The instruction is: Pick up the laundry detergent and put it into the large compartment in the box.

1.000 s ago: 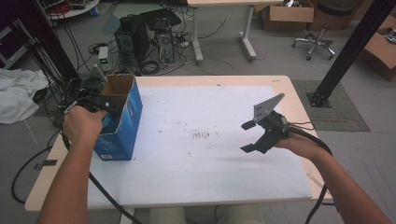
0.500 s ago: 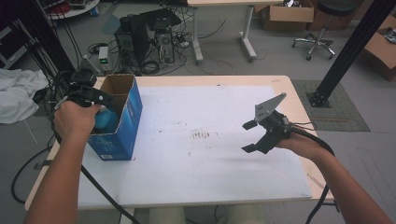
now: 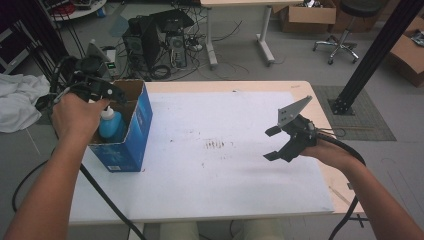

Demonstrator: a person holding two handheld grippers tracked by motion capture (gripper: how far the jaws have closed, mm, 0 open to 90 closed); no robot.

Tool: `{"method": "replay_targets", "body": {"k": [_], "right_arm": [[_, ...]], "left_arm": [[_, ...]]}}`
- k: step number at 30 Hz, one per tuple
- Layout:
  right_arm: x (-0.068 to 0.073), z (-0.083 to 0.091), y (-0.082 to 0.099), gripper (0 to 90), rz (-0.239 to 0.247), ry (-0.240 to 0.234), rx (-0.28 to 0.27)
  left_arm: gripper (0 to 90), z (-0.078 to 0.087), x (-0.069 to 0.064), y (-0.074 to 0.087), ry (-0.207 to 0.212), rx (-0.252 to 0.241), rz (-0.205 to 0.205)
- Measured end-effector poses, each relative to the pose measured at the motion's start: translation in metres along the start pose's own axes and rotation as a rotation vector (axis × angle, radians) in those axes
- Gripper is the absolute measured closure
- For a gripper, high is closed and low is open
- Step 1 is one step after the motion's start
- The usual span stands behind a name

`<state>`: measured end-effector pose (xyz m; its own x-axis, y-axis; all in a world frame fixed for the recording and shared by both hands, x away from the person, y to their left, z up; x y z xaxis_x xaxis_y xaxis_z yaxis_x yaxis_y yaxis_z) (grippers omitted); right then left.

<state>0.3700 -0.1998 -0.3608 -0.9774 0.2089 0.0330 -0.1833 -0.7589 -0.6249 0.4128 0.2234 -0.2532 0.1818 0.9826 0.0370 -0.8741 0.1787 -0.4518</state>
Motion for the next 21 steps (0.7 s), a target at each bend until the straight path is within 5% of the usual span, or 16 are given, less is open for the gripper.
{"method": "replay_targets", "body": {"k": [11,21], "right_arm": [[-0.011,0.014,-0.001,16.8,-0.026,0.038,0.026],[-0.018,0.021,-0.006,16.9,-0.039,0.056,0.049]], "left_arm": [[23.3,0.013,-0.065,-0.021,0.1,0.002,-0.223],[21.9,0.007,-0.102,-0.028,0.153,0.032,-0.387]]}}
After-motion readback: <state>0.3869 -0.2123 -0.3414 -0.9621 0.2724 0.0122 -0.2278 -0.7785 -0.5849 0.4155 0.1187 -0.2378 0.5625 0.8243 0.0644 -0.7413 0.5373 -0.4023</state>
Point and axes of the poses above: each handheld gripper's, and its own axes: z roughly backward along the jaws, y roughly out of its underside, x roughly to its left, the point moved 8 cm from there along -z, roughly forward along the jaws, and after that the axes turned 1 degree about -y, right-handed, at the moved point
